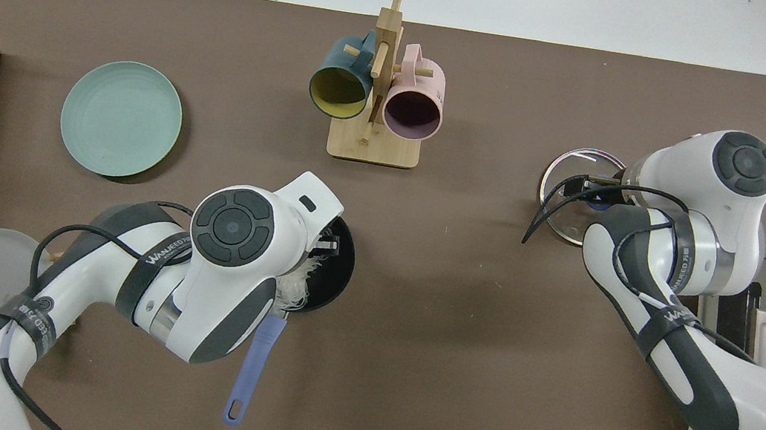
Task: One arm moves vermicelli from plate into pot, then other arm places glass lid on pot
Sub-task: 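Carry the vermicelli with the left gripper over the dark saucepan, then open the left gripper to drop the vermicelli into the saucepan, then withdraw the left gripper while the right gripper grasps the glass lid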
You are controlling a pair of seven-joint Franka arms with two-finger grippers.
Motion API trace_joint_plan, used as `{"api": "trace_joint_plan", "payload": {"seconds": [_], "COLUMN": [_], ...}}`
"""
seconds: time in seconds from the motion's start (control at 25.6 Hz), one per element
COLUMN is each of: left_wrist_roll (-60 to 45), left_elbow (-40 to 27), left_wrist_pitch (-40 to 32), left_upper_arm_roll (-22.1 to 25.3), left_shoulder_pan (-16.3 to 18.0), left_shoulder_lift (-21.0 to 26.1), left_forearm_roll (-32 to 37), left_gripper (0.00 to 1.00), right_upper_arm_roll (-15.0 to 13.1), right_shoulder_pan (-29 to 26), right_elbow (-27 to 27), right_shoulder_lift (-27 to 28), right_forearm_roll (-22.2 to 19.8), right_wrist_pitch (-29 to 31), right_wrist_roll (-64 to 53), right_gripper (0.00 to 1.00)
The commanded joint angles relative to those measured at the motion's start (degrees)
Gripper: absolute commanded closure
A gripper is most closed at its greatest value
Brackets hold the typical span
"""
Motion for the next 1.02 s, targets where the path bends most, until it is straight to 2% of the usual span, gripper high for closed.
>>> {"api": "trace_joint_plan", "payload": {"seconds": [0.0, 0.16, 0.43, 0.66, 0.74, 0.86, 0.98], "left_wrist_roll": [-0.37, 1.37, 14.99, 23.26, 25.11, 26.08, 26.43], "left_elbow": [0.12, 5.48, 11.29, 17.26, 17.97, 17.97, 17.97], "left_wrist_pitch": [-1.06, -7.39, -11.87, -21.37, -23.30, -24.89, -26.47], "left_upper_arm_roll": [1.29, 1.47, 1.47, 1.64, 1.73, 1.73, 2.00], "left_shoulder_pan": [-0.07, 2.65, 10.47, 16.80, 18.38, 19.44, 19.62], "left_shoulder_lift": [-2.31, -2.49, -2.49, -3.46, -4.51, -6.18, -6.97], "left_forearm_roll": [0.48, 0.57, 0.57, 2.15, 2.06, 1.89, 1.89], "left_gripper": [0.00, 0.00, 0.00, 0.00, 0.00, 0.00, 0.00], "right_upper_arm_roll": [0.53, 0.44, 0.18, 0.09, 0.09, 0.09, 0.09], "right_shoulder_pan": [-1.18, -1.19, -0.13, -0.13, -0.22, -0.31, -0.31], "right_elbow": [-2.51, -2.24, -1.63, -1.89, -1.80, -1.80, -1.89], "right_shoulder_lift": [-2.11, -1.93, -1.67, -1.41, -1.41, -1.41, -1.41], "right_forearm_roll": [-0.17, -0.17, -0.25, -1.31, -1.31, -1.40, -1.40], "right_wrist_pitch": [0.42, 1.04, 4.65, 5.70, 5.79, 5.96, 5.96], "right_wrist_roll": [-2.33, -3.48, -3.21, -3.21, -3.65, -3.83, -3.57], "right_gripper": [0.01, 0.01, 0.01, 0.04, 0.19, 0.59, 0.79]}}
